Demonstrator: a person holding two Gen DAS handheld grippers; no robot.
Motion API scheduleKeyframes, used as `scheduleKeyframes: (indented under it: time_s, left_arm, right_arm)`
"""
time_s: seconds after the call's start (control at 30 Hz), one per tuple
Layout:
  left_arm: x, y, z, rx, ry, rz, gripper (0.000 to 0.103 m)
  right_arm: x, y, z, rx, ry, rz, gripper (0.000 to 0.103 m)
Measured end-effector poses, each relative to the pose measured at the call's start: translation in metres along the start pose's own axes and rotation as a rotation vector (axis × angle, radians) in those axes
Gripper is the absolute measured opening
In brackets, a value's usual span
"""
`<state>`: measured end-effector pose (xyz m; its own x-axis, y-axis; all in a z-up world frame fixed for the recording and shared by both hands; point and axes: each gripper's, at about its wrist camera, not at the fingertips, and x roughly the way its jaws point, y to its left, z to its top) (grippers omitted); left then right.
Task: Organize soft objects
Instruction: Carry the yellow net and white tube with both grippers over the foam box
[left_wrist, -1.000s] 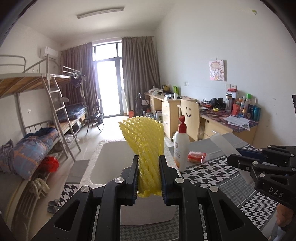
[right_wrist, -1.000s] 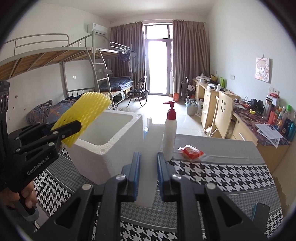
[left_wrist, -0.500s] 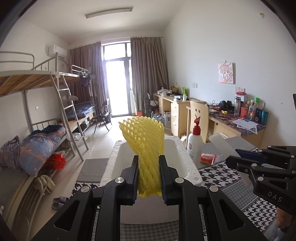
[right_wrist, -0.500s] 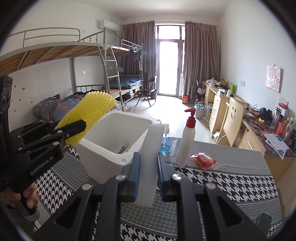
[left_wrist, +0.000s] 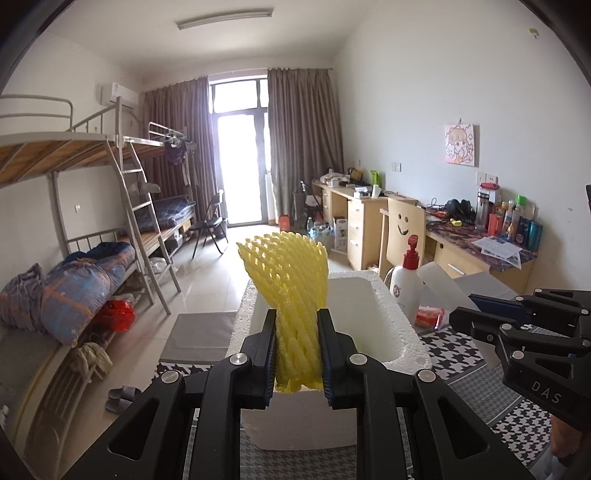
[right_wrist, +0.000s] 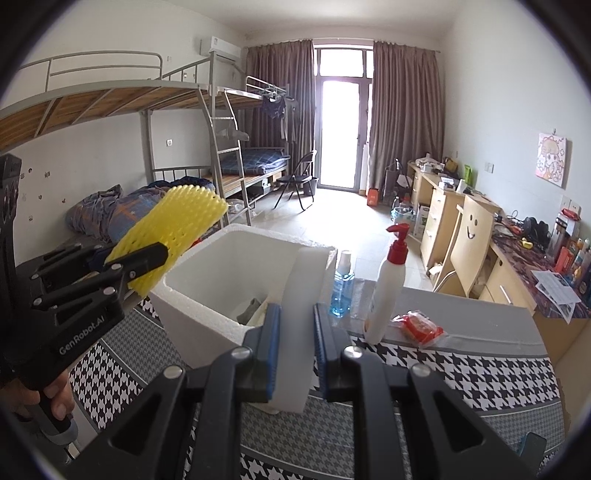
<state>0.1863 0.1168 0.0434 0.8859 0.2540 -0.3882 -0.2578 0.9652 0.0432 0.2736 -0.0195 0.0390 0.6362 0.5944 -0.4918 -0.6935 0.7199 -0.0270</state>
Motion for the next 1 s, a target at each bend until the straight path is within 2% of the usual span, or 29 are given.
scheduleKeyframes:
  time_s: [0.43,1.0]
  left_arm:
    - [-0.002,0.013,0.000,0.001,-0.012,0.048,0.021]
    - [-0.002,0.048,-0.011,-0.076,0.003,0.118,0.021]
  right_arm:
    - [0.019,0.003,0.008,-0.006,0.019,-0.010,0.021]
    - [0.032,0.015,0.017,-0.040,0.007,-0.007,0.021]
